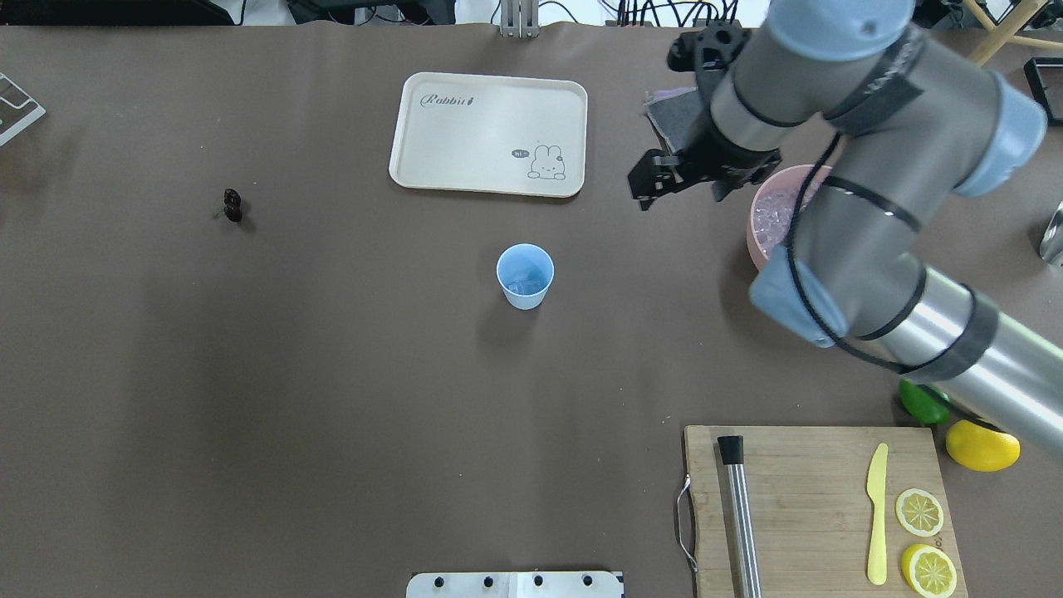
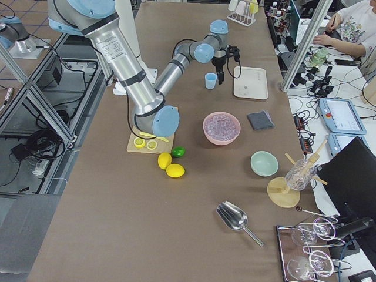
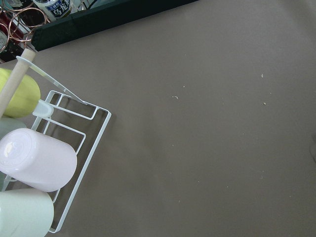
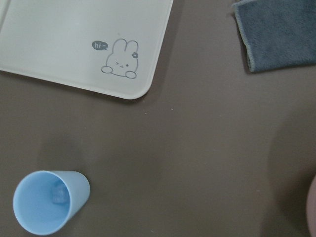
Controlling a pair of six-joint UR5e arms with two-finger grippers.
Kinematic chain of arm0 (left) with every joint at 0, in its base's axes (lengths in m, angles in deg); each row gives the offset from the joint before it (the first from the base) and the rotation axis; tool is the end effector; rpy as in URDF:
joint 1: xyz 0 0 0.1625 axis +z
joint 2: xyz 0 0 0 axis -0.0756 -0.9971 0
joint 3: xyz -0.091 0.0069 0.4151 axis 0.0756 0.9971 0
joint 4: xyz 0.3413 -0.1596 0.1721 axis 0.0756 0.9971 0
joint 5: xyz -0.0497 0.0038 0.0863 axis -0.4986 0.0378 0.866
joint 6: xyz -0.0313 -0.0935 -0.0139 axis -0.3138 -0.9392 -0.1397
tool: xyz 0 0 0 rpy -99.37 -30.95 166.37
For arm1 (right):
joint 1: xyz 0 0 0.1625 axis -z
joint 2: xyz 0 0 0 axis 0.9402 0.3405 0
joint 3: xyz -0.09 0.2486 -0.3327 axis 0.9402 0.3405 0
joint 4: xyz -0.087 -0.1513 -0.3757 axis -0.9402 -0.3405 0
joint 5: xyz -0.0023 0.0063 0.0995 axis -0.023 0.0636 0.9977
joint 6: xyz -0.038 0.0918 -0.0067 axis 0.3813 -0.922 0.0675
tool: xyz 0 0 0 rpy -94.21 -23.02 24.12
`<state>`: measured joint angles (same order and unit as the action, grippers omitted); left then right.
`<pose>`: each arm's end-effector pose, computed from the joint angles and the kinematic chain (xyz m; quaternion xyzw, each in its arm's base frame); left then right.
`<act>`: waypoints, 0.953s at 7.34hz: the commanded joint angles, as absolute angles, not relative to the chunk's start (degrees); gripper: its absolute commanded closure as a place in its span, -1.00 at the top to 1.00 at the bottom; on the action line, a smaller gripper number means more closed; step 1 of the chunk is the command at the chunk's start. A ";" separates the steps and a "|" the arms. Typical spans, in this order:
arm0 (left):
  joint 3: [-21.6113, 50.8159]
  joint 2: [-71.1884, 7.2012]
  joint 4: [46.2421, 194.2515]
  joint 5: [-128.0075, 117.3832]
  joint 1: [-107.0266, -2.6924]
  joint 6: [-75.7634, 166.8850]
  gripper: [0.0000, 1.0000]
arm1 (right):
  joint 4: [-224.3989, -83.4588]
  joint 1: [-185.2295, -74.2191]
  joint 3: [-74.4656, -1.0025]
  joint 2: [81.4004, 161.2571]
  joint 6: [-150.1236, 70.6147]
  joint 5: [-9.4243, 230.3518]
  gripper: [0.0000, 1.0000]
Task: Put ice and cherries in cup
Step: 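Move the right gripper back over the ice bowl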
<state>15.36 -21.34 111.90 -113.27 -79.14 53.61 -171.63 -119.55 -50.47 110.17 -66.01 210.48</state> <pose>-0.0041 -0.5800 0.5295 0.1933 0.3520 0.0822 0.9121 -0.3421 -0.5215 0.2327 0.0839 -0.4292 -0.0859 0.8952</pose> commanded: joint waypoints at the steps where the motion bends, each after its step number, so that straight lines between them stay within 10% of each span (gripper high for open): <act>1: 15.22 -21.28 111.90 -113.24 -79.07 53.61 0.95 | -171.66 -127.11 -50.74 119.16 -44.18 218.91 0.96; 7: 15.56 -21.19 111.99 -113.24 -79.07 53.61 0.95 | -154.00 -128.37 -34.21 120.34 -39.14 218.93 0.96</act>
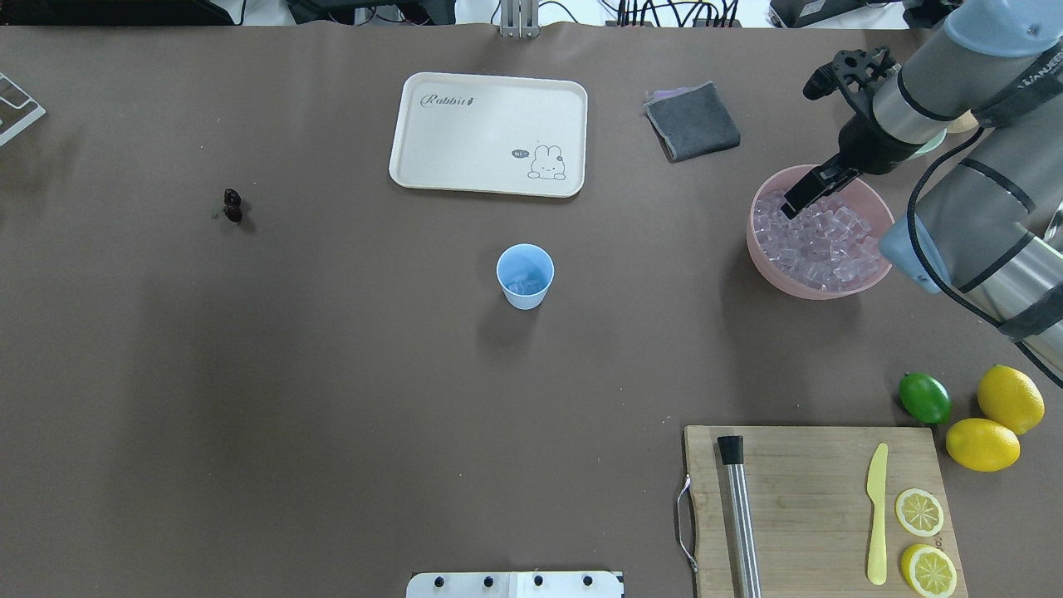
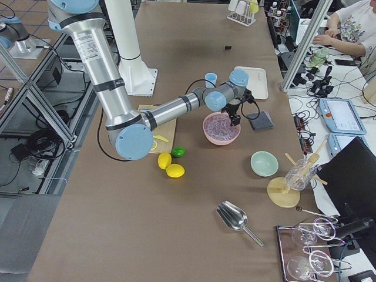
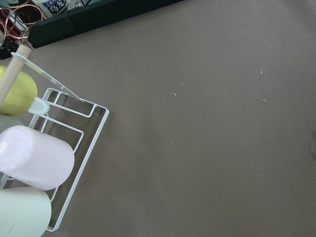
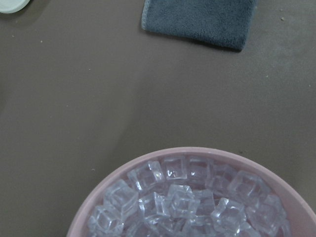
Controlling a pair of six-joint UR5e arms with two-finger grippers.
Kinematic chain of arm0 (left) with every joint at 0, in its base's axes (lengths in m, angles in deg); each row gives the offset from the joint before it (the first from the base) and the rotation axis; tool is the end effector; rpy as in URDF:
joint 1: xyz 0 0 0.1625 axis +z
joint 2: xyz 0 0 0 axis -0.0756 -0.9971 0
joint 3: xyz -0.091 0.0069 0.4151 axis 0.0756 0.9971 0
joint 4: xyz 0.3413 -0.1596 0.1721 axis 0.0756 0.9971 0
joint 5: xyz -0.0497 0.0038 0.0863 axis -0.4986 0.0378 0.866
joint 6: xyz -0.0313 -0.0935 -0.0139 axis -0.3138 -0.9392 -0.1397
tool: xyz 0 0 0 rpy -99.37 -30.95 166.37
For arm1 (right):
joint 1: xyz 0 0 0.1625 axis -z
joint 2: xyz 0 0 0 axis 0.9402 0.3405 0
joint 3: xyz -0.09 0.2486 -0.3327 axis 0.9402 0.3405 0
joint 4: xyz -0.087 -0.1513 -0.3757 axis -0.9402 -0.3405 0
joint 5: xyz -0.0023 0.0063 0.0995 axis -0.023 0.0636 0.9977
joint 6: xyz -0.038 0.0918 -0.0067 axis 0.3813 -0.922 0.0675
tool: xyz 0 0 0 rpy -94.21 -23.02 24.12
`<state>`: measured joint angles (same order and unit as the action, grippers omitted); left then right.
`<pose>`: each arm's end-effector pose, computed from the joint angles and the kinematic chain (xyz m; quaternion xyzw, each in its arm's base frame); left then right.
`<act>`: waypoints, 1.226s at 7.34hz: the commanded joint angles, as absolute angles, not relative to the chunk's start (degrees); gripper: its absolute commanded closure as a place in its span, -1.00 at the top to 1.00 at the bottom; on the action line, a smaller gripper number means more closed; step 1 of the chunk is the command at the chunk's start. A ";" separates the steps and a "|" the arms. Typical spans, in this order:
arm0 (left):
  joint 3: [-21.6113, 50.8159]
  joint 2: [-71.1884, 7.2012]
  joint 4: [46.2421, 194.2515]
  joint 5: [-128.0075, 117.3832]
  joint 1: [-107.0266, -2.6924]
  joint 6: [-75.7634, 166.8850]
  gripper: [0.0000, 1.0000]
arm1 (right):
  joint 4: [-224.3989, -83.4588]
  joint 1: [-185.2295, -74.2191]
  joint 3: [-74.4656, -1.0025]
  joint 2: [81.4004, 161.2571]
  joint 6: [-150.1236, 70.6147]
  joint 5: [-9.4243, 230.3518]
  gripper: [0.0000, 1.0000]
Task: Put ice and cherries in cup
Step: 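Move the right gripper back over the ice bowl, then lower the right gripper into the bowl and grasp a third ice cube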
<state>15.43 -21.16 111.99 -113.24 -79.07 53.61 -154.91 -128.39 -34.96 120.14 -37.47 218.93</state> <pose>-0.0035 -0.5788 0.5305 0.1929 0.3519 0.0826 0.9122 -0.2813 -0.5835 0.4209 0.1180 -0.4181 -0.2377 0.8688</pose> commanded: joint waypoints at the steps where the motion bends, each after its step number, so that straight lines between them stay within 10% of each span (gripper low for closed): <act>1: 15.31 -21.36 111.99 -113.24 -79.07 53.61 0.95 | -153.74 -127.23 -34.04 120.51 -41.95 218.93 0.96; 9: 15.13 -21.36 111.90 -113.24 -78.98 53.61 0.95 | -153.74 -125.03 -35.53 123.76 -42.41 218.40 0.90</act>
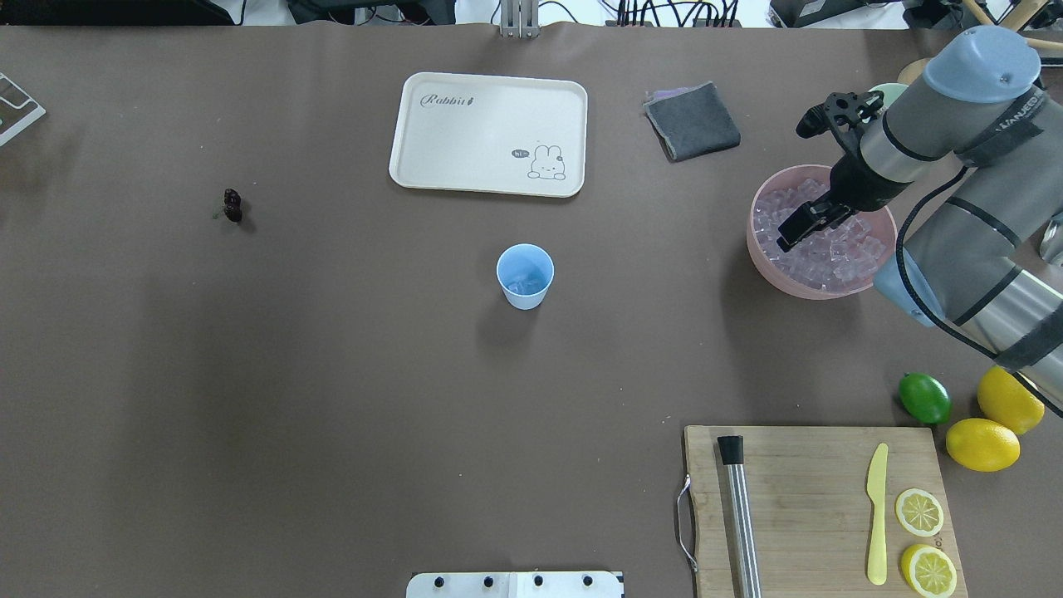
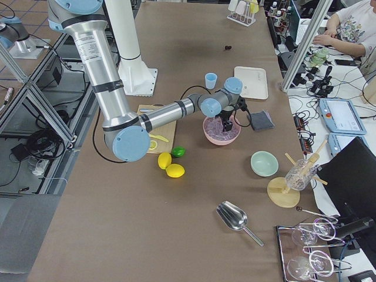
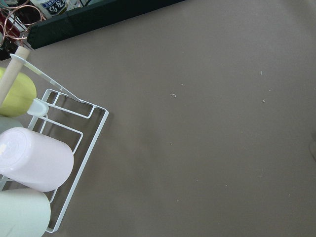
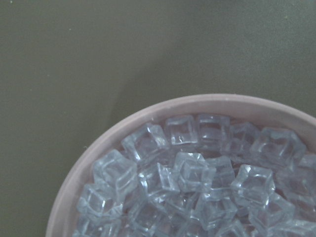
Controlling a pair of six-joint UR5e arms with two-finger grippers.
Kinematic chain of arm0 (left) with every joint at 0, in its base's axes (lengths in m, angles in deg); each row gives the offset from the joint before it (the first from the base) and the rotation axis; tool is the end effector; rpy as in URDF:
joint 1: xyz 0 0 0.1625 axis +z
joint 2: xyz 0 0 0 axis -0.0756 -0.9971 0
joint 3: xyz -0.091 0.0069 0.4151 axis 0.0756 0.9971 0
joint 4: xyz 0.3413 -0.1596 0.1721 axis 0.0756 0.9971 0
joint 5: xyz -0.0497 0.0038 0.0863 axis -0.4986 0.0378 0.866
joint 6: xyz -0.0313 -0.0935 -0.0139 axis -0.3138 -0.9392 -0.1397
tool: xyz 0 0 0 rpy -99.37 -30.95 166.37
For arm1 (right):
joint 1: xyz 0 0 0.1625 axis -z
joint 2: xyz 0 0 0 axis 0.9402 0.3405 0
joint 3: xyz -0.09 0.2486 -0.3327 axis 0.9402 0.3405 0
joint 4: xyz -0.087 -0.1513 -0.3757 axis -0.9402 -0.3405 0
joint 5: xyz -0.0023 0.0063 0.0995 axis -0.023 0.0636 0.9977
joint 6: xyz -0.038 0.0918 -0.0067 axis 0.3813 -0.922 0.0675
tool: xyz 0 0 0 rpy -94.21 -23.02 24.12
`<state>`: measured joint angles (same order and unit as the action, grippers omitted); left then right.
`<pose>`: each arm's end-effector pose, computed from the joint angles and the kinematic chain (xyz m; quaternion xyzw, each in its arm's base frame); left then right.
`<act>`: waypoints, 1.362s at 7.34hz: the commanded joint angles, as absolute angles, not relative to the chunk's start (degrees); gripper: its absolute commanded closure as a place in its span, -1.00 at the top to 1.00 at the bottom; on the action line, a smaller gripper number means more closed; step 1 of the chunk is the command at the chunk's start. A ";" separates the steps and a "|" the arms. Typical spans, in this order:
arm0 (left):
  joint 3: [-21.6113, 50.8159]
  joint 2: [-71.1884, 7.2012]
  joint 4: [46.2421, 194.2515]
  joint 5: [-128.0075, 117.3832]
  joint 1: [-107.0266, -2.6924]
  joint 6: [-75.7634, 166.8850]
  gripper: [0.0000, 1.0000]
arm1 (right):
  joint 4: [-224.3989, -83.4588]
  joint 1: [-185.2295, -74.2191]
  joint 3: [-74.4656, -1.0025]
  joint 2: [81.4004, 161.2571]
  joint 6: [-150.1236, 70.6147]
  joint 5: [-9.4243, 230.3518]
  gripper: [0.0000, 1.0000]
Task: Put ice and cherries in cup
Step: 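Lower the right gripper into the bowl and grasp a third ice cube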
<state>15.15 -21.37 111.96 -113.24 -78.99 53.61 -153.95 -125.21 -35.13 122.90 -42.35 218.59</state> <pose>-0.0026 -0.5804 0.5309 0.1919 0.3520 0.0830 0.9124 -0.3053 -0.5565 0.4484 0.0778 -0.4186 -0.2199 0.8777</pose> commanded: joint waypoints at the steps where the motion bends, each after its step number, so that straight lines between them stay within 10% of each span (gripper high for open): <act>1: 15.21 -21.36 111.98 -113.24 -78.98 53.61 0.95 | -153.65 -124.50 -35.62 124.29 -42.41 218.40 0.91; 6: 15.39 -21.28 111.99 -113.33 -78.98 53.61 0.95 | -153.65 -123.00 -35.71 124.12 -42.50 217.52 0.86; 10: 15.39 -21.10 111.99 -113.33 -78.98 53.61 0.95 | -153.56 -123.00 -35.71 124.38 -42.41 215.77 -0.36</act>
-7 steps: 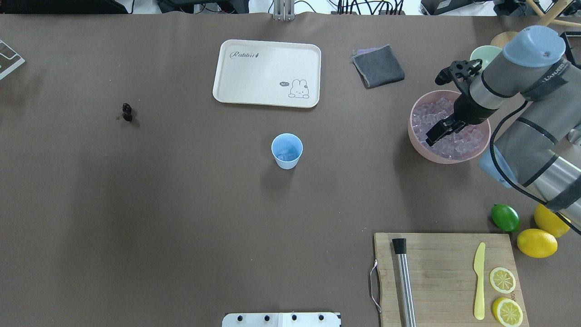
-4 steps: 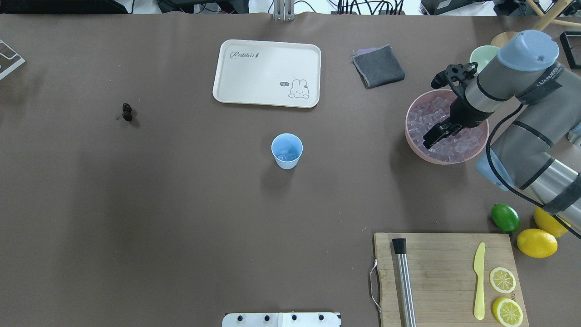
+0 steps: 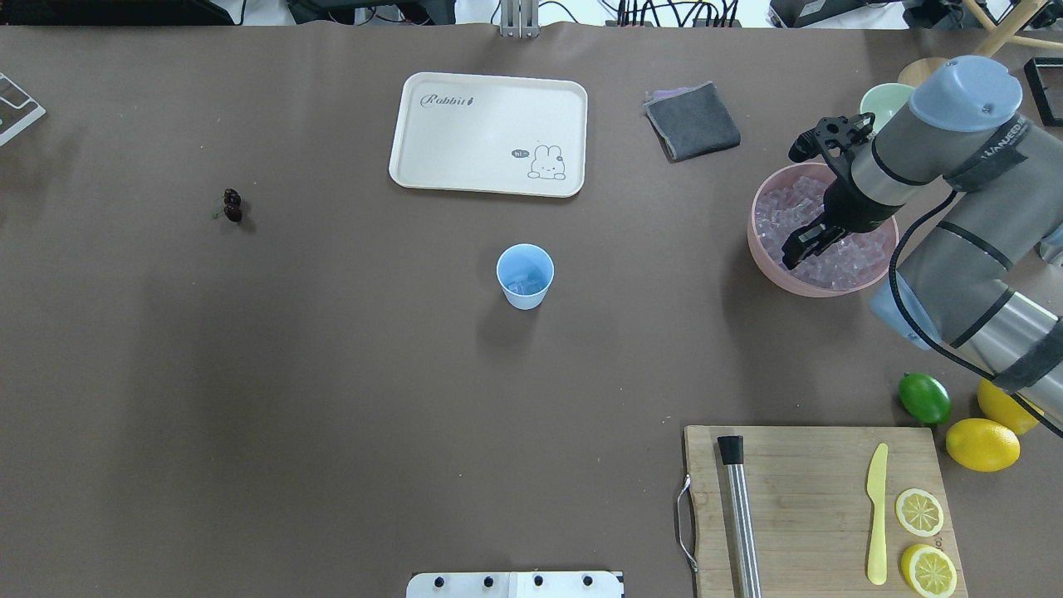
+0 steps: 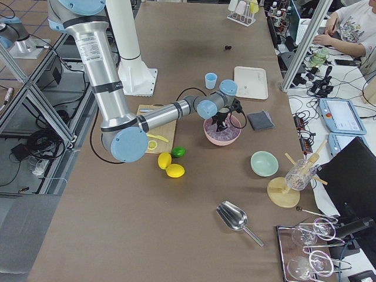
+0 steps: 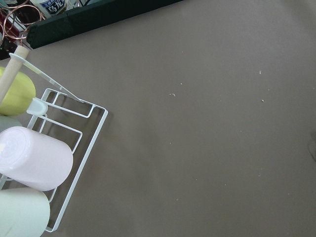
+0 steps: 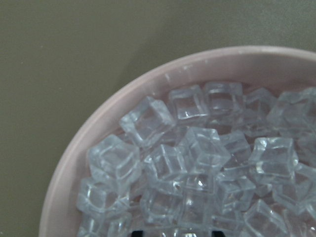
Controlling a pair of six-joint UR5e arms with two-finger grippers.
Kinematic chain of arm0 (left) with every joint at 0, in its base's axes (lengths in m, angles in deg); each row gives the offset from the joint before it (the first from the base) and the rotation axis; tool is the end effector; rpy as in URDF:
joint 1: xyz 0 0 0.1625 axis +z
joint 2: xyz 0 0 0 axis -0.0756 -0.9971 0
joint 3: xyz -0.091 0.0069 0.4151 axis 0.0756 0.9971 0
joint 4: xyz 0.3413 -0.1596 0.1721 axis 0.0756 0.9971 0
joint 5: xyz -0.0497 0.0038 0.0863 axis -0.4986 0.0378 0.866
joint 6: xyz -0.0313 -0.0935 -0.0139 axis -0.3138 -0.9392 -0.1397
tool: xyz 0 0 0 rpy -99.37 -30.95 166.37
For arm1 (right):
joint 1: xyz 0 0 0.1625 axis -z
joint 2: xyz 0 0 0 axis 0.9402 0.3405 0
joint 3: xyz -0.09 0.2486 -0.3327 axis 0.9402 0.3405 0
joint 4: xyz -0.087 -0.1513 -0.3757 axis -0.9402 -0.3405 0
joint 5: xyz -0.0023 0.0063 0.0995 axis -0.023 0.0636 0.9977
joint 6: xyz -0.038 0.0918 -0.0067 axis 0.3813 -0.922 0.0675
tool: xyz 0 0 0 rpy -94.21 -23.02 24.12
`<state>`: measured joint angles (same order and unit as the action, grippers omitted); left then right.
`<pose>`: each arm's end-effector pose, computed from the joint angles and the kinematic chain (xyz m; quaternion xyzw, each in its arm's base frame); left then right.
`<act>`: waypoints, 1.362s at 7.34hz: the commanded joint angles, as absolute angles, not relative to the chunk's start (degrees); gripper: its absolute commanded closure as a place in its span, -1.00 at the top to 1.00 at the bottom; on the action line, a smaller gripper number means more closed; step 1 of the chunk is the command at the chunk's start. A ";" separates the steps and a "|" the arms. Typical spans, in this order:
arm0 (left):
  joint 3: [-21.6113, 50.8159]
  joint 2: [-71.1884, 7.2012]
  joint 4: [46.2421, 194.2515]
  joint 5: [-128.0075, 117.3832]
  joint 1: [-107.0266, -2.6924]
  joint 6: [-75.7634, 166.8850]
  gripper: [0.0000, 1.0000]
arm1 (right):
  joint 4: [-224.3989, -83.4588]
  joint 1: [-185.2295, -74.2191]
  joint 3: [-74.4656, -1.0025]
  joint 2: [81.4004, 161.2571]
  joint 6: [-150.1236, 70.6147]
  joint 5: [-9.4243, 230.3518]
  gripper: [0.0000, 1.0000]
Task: Put ice and cherries in cup
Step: 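Lower the right gripper into the bowl and grasp a third ice cube, then carry the third ice cube with the right gripper over the cup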
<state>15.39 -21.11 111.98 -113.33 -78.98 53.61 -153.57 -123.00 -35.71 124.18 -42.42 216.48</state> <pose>-0.0026 -0.5785 0.5313 0.1917 0.3527 0.0832 0.9121 -0.3205 -0.5410 0.4586 0.0765 -0.4053 -0.2317 0.8810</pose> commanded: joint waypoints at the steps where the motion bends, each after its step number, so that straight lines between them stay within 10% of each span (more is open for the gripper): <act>1: 15.48 -21.01 111.99 -113.33 -78.98 53.61 0.96 | -153.56 -123.00 -36.05 124.47 -42.41 215.68 -0.38; 4: 15.22 -21.01 111.99 -113.33 -78.98 53.61 0.95 | -153.65 -123.00 -36.67 123.60 -42.41 215.59 -1.00; 10: 14.34 -21.36 111.99 -113.24 -78.64 53.61 0.96 | -166.12 -115.21 -37.56 105.34 -61.18 210.70 -1.00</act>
<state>14.64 -21.06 111.98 -113.31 -78.89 53.61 -164.20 -118.72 -38.34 110.46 -54.91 214.11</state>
